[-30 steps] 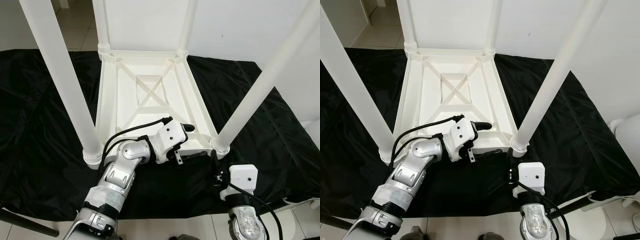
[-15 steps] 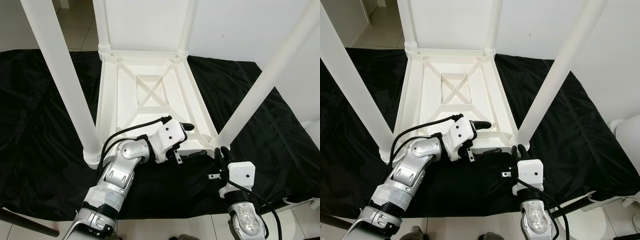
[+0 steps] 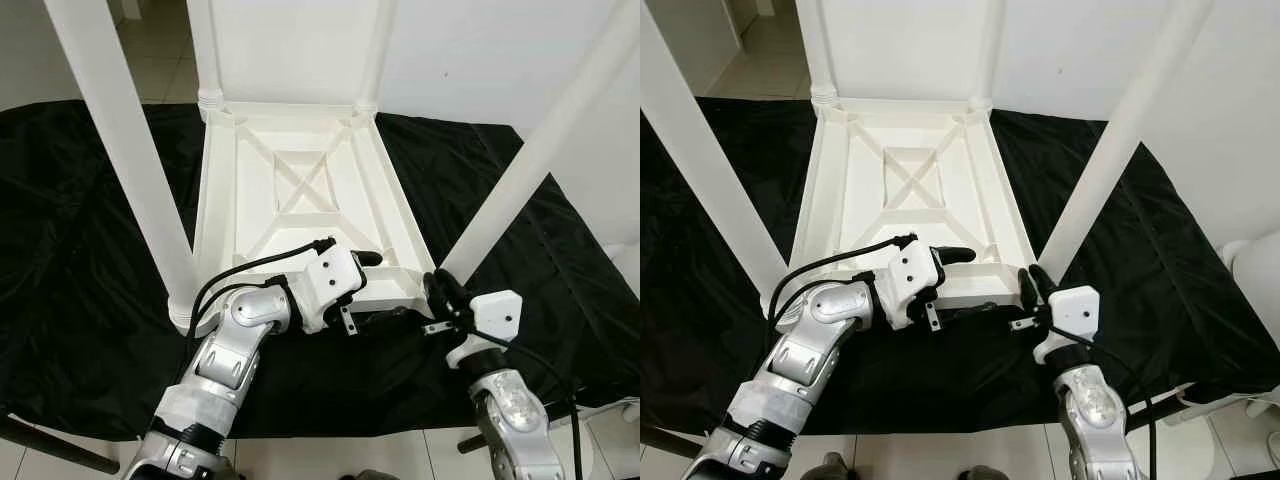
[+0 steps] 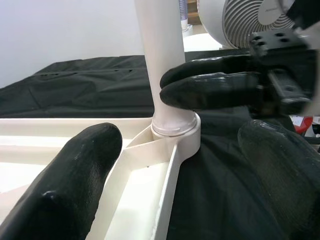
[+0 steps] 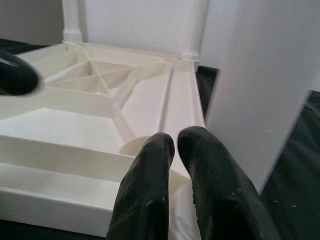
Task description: Building children table
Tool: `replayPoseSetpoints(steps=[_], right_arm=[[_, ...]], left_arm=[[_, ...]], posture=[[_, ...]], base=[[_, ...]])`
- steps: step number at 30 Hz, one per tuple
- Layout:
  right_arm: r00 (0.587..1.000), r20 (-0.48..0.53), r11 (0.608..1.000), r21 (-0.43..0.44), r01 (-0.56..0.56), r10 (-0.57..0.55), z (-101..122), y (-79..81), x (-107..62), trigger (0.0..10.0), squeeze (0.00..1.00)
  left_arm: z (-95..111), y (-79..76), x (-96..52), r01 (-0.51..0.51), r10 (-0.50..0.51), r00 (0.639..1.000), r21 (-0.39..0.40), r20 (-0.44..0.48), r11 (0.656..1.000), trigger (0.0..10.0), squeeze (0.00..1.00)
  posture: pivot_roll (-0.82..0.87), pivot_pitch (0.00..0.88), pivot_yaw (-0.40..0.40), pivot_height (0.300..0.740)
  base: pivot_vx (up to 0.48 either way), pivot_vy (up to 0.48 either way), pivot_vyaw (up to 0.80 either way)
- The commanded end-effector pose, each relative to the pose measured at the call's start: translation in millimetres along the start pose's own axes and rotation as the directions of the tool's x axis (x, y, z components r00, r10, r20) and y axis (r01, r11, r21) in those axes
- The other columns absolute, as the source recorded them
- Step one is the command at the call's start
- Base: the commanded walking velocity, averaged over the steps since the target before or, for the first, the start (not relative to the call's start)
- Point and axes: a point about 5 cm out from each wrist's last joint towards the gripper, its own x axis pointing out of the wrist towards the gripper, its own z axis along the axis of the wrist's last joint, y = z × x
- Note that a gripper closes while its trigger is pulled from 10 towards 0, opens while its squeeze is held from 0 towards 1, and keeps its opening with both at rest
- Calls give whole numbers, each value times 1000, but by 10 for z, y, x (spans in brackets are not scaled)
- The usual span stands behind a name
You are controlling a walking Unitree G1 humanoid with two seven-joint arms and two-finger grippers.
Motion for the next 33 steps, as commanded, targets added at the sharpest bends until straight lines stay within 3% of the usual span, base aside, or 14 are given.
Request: replayPoseSetpoints(steps=[1, 8, 20, 23, 26, 28, 29, 33], right_arm=[[999, -24, 1000, 0, 27, -27, -45, -87, -17, 10000, 0], [995, -30, 995, -21, 97, -98, -57, -286, -47, 10000, 0], [991, -33, 991, -13, 133, -133, -81, -339, -73, 10000, 0], [992, -34, 992, -8, 124, -125, -92, -333, -58, 10000, 0], [992, -35, 993, -8, 121, -121, -95, -329, -54, 10000, 0], [993, -38, 994, -6, 112, -113, -108, -327, -28, 10000, 0], [993, -38, 994, -6, 112, -113, -108, -327, -28, 10000, 0], [994, -44, 995, -12, 103, -103, -134, -340, 5, 10000, 0]], left_arm=[[1, -21, -19, -1, 1, 1000, -6, -7, 1000, 10000, 0], [-19, -123, -196, 48, -49, 999, -39, -23, 998, 10000, 0], [-52, -171, -512, -21, 20, 1000, -53, -9, 998, 10000, 0], [-25, -166, -686, -8, 9, 1000, -74, 9, 997, 10000, 0], [-24, -165, -725, -3, 4, 1000, -80, 9, 997, 10000, 0], [-68, -188, -888, 22, -24, 1000, -86, -17, 996, 10000, 0], [-68, -188, -888, 22, -24, 1000, -86, -17, 996, 10000, 0], [-95, -231, -1113, 51, -57, 997, -116, -45, 992, 10000, 0]], posture=[[7, 0, -53, 740], [16, 1, -57, 740], [23, 9, -50, 740], [35, 10, -54, 740], [35, 10, -54, 740], [47, 13, -57, 740], [47, 13, -57, 740], [62, 15, -60, 740]], base=[[0, 0, 0], [0, 0, 0], [0, 0, 0], [0, 0, 0], [0, 0, 0], [0, 0, 0], [0, 0, 0], [0, 0, 0]])
